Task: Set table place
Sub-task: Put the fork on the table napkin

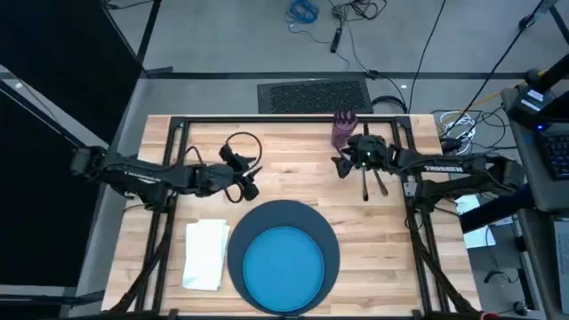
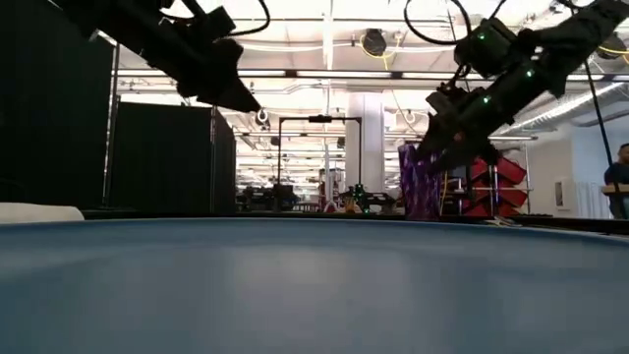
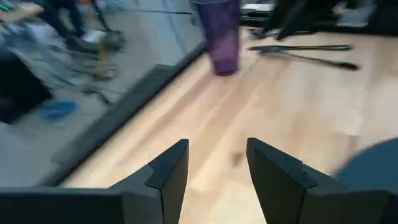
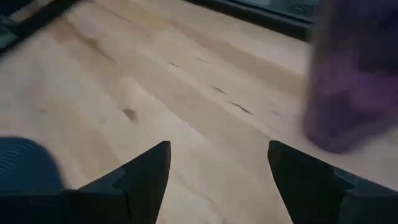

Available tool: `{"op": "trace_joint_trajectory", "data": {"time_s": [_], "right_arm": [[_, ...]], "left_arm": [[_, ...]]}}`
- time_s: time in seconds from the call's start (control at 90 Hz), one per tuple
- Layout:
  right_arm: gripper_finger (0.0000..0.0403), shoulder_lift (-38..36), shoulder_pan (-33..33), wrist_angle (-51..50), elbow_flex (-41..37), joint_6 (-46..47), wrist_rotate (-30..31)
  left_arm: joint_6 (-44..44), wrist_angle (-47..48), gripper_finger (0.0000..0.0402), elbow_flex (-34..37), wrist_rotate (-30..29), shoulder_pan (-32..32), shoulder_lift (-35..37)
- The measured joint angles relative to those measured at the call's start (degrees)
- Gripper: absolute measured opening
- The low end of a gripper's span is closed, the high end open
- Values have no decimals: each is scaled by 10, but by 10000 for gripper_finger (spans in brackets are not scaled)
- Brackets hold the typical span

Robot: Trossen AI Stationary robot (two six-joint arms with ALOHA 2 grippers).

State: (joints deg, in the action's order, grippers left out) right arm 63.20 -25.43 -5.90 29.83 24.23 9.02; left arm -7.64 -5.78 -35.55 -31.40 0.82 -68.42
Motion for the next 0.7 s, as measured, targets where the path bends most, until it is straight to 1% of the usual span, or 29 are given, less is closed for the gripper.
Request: {"op": "trace_joint_trajectory", "data": {"time_s": [0.111,0.167,0.2,0.333,0.456,0.544,0.7], "right_arm": [[255,-18,-5,-132,31,16,71],[255,-25,-5,-171,34,34,110],[255,-28,-5,-188,34,47,121],[255,-28,-5,-230,34,72,120],[255,-27,-5,-252,33,87,119],[255,-27,-5,-275,23,102,118],[255,-26,-5,-302,-5,122,99]], "left_arm": [[-23,-7,150,0,-5,-10,0],[-26,-11,150,0,-6,-13,0],[-26,-17,150,0,-6,-16,0],[-52,-50,150,0,-6,-22,-1],[-56,-80,150,-1,-1,-31,-11],[-58,-104,150,-1,-1,-34,-28],[-95,-133,150,-1,8,-34,-68]]}}
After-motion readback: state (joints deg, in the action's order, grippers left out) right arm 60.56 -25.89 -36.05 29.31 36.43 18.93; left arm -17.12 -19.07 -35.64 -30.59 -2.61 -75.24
